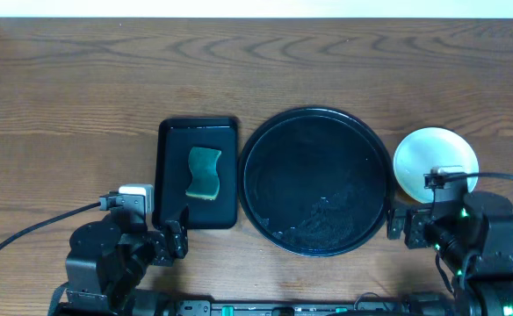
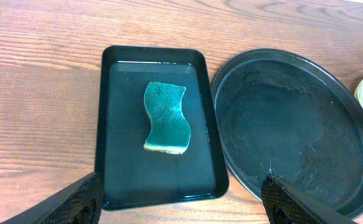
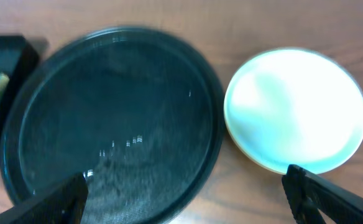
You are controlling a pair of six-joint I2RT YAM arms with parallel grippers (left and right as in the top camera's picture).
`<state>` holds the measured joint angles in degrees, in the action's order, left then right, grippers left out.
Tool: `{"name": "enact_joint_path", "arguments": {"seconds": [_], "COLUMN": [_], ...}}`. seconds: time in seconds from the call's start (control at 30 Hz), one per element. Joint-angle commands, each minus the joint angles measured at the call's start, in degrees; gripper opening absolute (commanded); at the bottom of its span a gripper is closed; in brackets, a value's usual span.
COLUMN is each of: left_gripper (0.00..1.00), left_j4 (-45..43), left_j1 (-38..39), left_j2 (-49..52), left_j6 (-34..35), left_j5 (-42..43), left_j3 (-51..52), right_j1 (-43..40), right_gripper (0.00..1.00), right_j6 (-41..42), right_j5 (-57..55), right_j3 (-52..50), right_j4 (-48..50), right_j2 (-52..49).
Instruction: Clean dirty plates on tray and stack at the side
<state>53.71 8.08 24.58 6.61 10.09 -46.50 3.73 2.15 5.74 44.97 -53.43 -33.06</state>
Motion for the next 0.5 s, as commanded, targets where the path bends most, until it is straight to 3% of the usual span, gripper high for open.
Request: {"name": "enact_joint_path", "arguments": {"seconds": [0.0,0.27,0.47], "left_gripper": [0.82,0.82,0.82], "left_j4": [0.1,0.0,0.1], "left_j1": [0.0,0.0,0.0], "left_j2": [-0.3,-0.3,-0.3], "left_j6": [0.3,0.3,0.3], "left_j5": [-0.7,-0.7,-0.7], "left_j3": [0.5,0.5,0.5], "right_j1": [0.5,0.5,1.5], "right_gripper": [0.99,0.99,0.99], "right_j6": [-2.8,-2.9,-2.9], "right_j5": [-1.2,1.2,0.4], "right_j3": [-3.3,-23.6,-35.6], "right_j4": [5.6,29.9,50.1], "right_j2": [4.7,24.4,31.0]}}
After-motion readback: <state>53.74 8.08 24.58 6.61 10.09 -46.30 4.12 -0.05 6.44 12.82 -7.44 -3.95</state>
